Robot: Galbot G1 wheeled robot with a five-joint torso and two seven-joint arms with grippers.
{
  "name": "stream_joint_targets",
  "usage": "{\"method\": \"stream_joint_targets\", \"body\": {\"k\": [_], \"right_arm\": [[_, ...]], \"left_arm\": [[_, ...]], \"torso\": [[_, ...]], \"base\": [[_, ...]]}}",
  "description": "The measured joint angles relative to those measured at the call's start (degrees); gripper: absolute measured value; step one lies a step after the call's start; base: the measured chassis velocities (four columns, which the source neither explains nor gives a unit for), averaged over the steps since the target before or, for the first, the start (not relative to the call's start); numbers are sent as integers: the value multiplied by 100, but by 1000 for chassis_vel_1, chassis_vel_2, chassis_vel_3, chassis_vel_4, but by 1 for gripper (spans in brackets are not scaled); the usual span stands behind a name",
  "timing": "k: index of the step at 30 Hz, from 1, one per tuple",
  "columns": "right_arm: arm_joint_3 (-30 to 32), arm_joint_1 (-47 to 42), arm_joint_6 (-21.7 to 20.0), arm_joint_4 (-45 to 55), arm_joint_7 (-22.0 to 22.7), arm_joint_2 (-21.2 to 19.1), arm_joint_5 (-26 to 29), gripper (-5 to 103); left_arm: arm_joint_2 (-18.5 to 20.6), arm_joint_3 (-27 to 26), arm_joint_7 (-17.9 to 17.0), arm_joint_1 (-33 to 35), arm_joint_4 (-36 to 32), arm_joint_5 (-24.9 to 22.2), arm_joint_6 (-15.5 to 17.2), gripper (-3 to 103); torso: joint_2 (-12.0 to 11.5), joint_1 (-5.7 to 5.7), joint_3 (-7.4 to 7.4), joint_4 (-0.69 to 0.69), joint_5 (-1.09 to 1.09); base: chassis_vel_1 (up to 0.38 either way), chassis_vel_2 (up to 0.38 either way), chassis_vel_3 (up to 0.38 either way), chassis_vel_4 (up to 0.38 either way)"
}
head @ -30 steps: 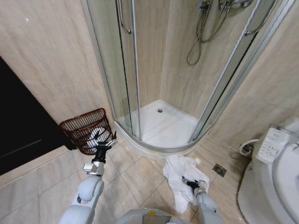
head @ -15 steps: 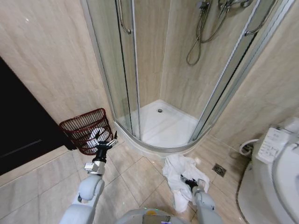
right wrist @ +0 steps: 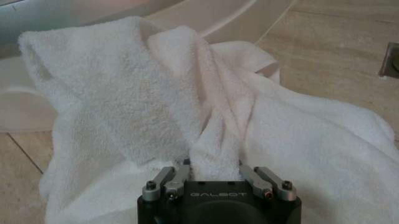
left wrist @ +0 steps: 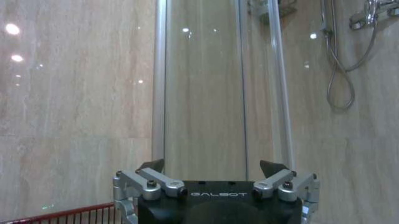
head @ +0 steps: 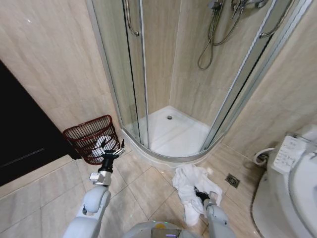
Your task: Discard the used towel into the hamper.
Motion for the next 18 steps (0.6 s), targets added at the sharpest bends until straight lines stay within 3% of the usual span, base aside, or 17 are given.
{"method": "stream_joint_targets", "body": {"k": [1,3,5,18], "right_arm": [[5,-4,5,2,-3,0,1,22],[11,-6,12,2,-6,0,2,22],[27,-14,36,-2,-13,1,4,14],[80,-66,87,-1,-47,-3,21,14]], "left_arm": [[1,-7,1,7,-1,-7,0,100],[3,-13,2,8,-3,-10,0,100],[5,-20,6,7,-8,-14,0,100],[-33,15,18,18,-54,33,18,100]], "torso": [[0,0,0,0,0],[0,0,0,0,0],[0,0,0,0,0],[0,0,0,0,0]], "base": [[0,0,0,0],[0,0,0,0],[0,0,0,0],[0,0,0,0]]}}
